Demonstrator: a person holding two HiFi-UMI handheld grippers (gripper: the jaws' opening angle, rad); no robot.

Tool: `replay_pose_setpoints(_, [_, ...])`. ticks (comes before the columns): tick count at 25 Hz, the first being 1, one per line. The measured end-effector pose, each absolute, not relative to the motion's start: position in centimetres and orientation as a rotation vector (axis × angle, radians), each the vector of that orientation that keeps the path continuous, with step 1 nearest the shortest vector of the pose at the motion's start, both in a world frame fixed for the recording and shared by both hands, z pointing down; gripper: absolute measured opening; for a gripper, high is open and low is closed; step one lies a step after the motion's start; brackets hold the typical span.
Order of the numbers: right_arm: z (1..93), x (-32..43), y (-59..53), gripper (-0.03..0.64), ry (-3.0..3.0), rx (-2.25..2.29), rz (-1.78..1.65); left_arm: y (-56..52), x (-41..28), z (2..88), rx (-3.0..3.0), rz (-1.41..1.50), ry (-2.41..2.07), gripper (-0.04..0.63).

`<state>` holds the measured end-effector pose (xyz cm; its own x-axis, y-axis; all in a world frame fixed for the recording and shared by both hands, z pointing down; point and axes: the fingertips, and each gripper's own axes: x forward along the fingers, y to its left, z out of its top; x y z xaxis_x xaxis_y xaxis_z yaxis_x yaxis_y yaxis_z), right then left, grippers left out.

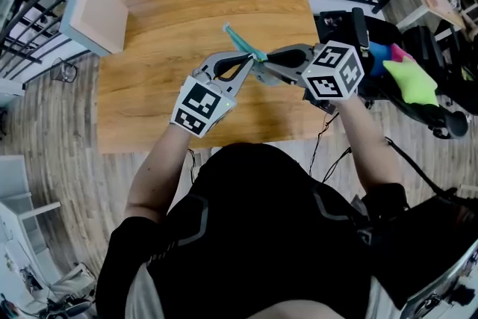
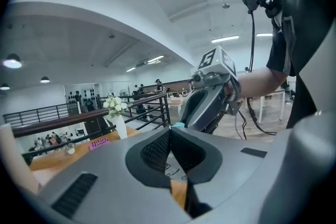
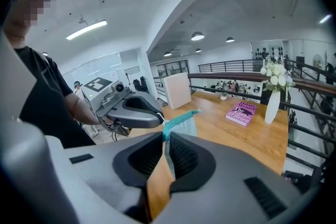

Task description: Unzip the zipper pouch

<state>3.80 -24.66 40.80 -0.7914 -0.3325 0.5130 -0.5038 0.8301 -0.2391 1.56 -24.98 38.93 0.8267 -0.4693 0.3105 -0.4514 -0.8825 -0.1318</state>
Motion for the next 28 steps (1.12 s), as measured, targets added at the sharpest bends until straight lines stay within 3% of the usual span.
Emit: replay_pose_setpoints(28, [41.4, 3.4, -24.2, 0.051, -2.554, 0.512, 0.495, -27.6, -3.9, 40.3, -2.941, -0.572, 0.994, 0.029])
